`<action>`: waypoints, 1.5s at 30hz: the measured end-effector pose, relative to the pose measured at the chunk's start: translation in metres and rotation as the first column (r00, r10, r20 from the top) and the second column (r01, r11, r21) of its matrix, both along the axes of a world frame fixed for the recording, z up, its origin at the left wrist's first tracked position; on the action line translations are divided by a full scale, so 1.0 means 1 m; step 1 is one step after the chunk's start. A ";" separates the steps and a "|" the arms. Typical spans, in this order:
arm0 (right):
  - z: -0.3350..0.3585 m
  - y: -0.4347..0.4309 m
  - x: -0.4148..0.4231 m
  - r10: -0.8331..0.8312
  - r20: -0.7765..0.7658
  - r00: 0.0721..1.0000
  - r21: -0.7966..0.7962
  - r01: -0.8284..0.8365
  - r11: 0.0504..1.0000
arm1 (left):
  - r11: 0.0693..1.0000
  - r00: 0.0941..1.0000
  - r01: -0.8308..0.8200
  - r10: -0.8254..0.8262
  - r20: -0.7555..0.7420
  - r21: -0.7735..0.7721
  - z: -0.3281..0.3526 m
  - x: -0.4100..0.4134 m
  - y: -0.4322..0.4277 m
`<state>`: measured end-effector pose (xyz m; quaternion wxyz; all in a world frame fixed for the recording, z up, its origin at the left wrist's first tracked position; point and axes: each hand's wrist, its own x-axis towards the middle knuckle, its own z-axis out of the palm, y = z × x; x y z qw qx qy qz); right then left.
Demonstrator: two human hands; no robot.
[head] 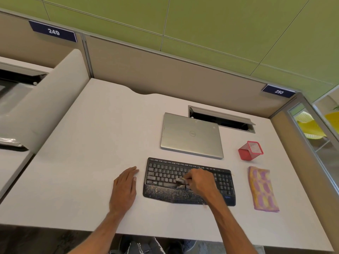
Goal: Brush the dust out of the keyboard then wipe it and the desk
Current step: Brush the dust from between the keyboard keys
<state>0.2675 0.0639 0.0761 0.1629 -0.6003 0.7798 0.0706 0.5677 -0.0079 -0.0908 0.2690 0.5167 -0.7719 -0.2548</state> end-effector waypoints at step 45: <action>-0.010 0.005 -0.005 -0.341 0.180 0.923 0.028 0.341 0.940 | 0.992 0.988 -0.124 0.124 0.094 -0.007 0.009 -0.035 0.033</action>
